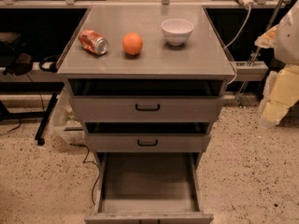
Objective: Place orange into bottom drawer
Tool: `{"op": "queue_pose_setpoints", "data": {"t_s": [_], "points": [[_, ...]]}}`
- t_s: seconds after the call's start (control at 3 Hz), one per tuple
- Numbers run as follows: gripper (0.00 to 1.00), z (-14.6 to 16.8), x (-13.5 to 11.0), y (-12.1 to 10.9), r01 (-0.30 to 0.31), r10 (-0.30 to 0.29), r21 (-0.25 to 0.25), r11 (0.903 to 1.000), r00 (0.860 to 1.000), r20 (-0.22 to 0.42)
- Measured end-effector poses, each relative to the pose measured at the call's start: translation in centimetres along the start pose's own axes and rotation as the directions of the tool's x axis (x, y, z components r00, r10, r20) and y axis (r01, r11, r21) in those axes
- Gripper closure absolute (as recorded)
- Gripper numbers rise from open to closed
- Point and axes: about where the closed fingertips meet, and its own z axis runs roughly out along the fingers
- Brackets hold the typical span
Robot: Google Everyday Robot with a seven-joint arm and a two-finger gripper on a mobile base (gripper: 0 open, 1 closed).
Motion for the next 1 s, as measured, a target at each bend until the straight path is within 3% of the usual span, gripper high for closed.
{"op": "queue_pose_setpoints", "data": {"t_s": [0.33, 0.67, 1.0], "points": [[0.00, 0.0, 0.0, 0.0, 0.000, 0.000, 0.000, 1.0000, 1.000, 0.000], [0.00, 0.6, -0.8, -1.7, -0.079, 0.079, 0.009, 0.9968, 0.996, 0.045], [0.00, 2.5, -4.1, -5.8, -0.202, 0.196, 0.024, 0.9791, 0.969, 0.149]]}}
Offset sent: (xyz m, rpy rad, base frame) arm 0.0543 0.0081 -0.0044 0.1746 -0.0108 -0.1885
